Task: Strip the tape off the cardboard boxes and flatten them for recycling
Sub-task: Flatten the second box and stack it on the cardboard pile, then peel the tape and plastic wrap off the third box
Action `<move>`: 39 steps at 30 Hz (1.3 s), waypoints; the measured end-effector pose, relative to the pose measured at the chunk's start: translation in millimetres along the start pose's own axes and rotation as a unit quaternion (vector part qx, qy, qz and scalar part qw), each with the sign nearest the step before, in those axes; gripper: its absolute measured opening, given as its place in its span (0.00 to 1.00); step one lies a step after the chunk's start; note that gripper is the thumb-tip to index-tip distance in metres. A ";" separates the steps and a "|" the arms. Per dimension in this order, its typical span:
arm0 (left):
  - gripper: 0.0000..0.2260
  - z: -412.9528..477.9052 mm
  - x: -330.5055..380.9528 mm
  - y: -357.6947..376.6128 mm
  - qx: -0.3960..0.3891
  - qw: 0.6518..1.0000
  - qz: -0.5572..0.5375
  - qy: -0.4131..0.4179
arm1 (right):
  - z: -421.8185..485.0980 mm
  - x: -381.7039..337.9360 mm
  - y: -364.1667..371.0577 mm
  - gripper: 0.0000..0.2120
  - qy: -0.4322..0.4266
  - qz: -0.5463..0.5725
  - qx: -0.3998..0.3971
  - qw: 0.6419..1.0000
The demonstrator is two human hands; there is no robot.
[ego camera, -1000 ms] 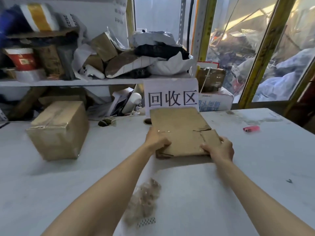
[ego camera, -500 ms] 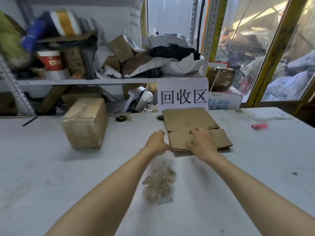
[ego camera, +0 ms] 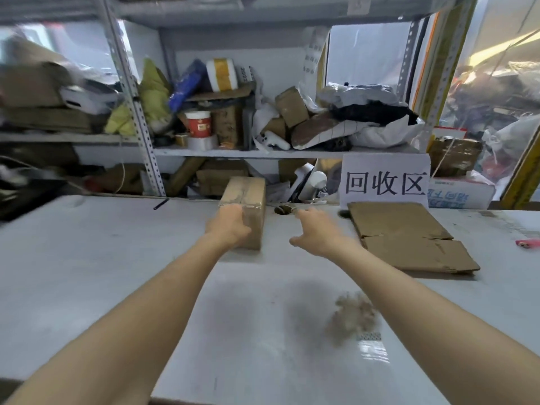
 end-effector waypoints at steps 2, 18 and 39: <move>0.17 19.4 -17.7 -2.8 0.027 0.999 -0.015 -0.018 | 24.6 -10.4 12.7 0.22 -0.011 0.009 -0.002 1.000; 0.34 23.9 -72.6 24.9 -0.057 0.890 -0.424 -0.156 | 58.0 -45.6 62.2 0.43 0.051 0.485 0.015 0.873; 0.65 -185.0 -56.8 -70.9 0.059 0.946 -0.316 0.051 | -153.6 -94.8 -53.2 0.37 -0.065 0.439 0.167 0.880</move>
Point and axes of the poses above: each hand's wrist, its own z-axis towards the middle knuckle, its own y-axis out of the palm, x = y × z, the point moved 8 cm from there along z, towards the middle knuckle, and after that the axes turned 4 degrees about -y, right-handed, at the moved point
